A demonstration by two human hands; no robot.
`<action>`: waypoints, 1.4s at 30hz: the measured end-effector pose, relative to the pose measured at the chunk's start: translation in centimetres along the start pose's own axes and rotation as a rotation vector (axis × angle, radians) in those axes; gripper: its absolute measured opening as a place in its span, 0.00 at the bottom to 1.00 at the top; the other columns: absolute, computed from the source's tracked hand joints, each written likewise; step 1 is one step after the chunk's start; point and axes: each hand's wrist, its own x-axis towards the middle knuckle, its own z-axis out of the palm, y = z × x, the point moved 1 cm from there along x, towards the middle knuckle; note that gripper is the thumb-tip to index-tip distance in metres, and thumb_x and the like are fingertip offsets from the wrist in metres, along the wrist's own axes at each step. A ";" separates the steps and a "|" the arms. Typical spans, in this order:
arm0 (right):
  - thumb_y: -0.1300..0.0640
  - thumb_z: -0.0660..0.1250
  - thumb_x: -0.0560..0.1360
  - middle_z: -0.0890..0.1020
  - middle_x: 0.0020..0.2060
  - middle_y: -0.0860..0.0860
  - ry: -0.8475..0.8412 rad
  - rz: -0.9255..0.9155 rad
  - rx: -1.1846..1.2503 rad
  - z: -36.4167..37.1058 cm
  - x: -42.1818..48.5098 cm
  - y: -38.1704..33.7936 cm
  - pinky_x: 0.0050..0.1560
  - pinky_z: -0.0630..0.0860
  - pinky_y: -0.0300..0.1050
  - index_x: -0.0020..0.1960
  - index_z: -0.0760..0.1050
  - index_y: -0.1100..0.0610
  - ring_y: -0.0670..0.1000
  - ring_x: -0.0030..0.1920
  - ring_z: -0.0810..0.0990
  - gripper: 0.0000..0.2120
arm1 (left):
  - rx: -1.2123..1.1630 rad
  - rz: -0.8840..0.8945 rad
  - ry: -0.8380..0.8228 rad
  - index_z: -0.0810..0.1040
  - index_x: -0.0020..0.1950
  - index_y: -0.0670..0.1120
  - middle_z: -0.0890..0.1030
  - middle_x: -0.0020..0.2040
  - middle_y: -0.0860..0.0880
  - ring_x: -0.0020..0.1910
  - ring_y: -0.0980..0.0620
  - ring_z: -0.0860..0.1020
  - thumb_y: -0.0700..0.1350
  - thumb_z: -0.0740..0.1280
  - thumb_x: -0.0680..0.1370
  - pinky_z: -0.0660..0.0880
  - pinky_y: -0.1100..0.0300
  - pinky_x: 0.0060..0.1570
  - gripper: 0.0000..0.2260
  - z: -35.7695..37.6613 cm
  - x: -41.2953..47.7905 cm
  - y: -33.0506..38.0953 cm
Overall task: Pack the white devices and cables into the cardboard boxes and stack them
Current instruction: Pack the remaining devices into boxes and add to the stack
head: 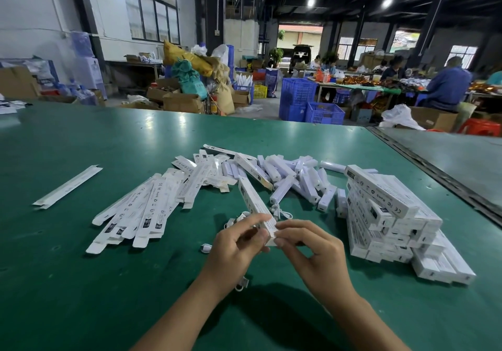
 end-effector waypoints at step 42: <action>0.39 0.55 0.80 0.58 0.76 0.57 -0.365 0.742 -0.929 0.1 3.3 12.4 0.71 0.59 0.64 0.74 0.61 0.44 0.62 0.75 0.53 0.24 | -0.234 -0.241 0.512 0.83 0.46 0.43 0.86 0.40 0.48 0.38 0.54 0.83 0.51 0.72 0.74 0.76 0.65 0.32 0.11 -1.3 1.1 0.1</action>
